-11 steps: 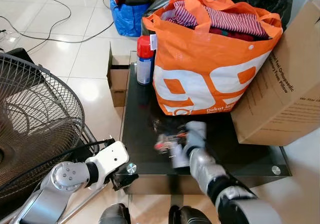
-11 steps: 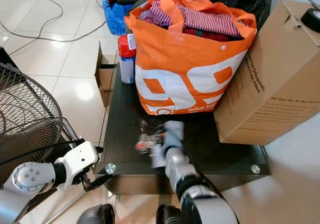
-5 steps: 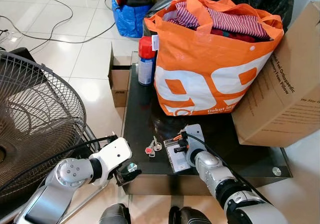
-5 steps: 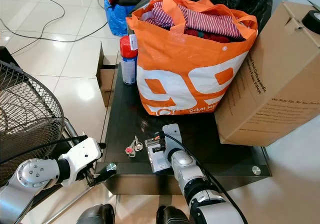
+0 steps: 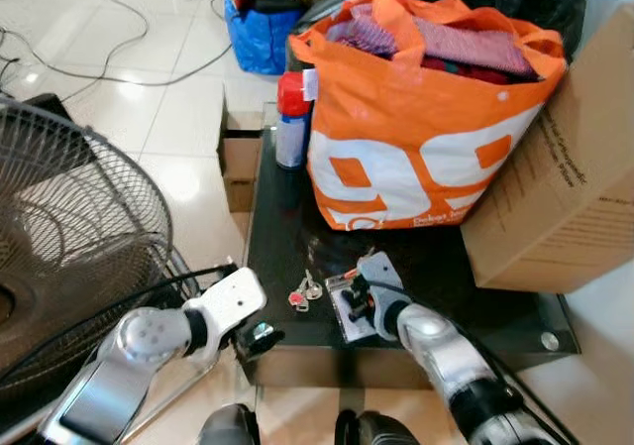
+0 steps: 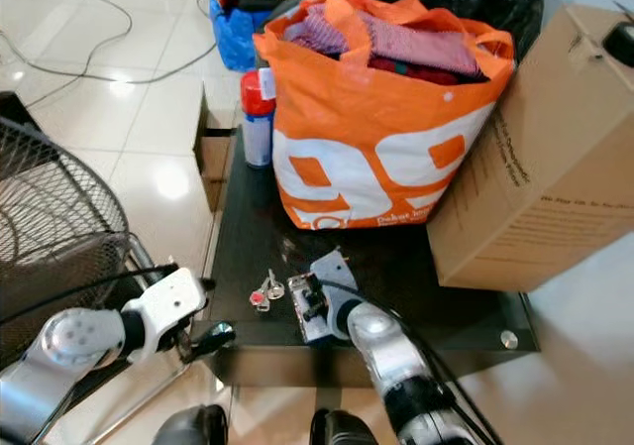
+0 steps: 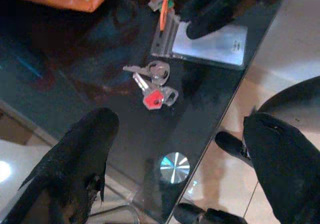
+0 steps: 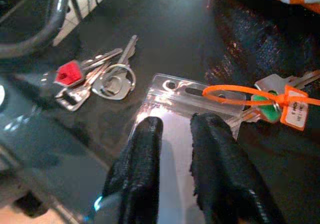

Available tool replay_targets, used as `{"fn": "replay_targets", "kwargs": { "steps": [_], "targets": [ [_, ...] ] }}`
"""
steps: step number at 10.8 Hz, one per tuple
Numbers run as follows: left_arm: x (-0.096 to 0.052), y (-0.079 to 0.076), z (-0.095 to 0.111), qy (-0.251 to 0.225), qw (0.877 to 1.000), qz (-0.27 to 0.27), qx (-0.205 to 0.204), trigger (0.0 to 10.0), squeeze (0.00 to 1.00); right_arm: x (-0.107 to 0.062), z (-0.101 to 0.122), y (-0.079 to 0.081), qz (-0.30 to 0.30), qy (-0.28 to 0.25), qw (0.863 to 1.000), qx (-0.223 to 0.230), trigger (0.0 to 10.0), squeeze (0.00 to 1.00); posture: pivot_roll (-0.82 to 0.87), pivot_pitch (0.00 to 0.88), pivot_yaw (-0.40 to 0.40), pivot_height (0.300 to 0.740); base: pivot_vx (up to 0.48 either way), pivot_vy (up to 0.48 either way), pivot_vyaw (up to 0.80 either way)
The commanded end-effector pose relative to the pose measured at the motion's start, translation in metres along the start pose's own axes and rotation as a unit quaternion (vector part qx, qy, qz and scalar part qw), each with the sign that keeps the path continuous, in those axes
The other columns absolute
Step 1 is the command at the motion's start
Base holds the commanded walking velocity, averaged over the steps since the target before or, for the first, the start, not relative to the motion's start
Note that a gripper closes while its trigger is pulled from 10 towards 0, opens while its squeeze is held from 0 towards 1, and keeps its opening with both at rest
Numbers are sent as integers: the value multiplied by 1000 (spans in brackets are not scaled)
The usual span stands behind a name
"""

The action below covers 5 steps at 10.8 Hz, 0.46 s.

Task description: Hang keys on a hook

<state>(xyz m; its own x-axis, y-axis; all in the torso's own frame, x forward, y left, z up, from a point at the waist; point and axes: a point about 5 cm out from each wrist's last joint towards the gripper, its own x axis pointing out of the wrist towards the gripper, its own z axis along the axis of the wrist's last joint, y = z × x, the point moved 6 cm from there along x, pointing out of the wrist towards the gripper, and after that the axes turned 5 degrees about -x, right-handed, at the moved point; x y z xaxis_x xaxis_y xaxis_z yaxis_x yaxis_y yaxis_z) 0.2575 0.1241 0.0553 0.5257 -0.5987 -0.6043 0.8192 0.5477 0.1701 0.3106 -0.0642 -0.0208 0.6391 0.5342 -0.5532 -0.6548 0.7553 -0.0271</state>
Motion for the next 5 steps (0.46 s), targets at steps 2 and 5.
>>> {"fn": "replay_targets", "kwargs": {
  "steps": [2,5],
  "targets": [
    [3,-3,-2,2,1000,-7,1,10000,0,-5,-17,22,60,36,997,-23,10000,1000,82,108,-62,740,0,0,0],
    [3,-4,-3,3,1000,-12,0,10000,0,-6,-37,16,2,91,996,-20,10000,0,86,105,-62,740,0,0,0]
  ]
}}
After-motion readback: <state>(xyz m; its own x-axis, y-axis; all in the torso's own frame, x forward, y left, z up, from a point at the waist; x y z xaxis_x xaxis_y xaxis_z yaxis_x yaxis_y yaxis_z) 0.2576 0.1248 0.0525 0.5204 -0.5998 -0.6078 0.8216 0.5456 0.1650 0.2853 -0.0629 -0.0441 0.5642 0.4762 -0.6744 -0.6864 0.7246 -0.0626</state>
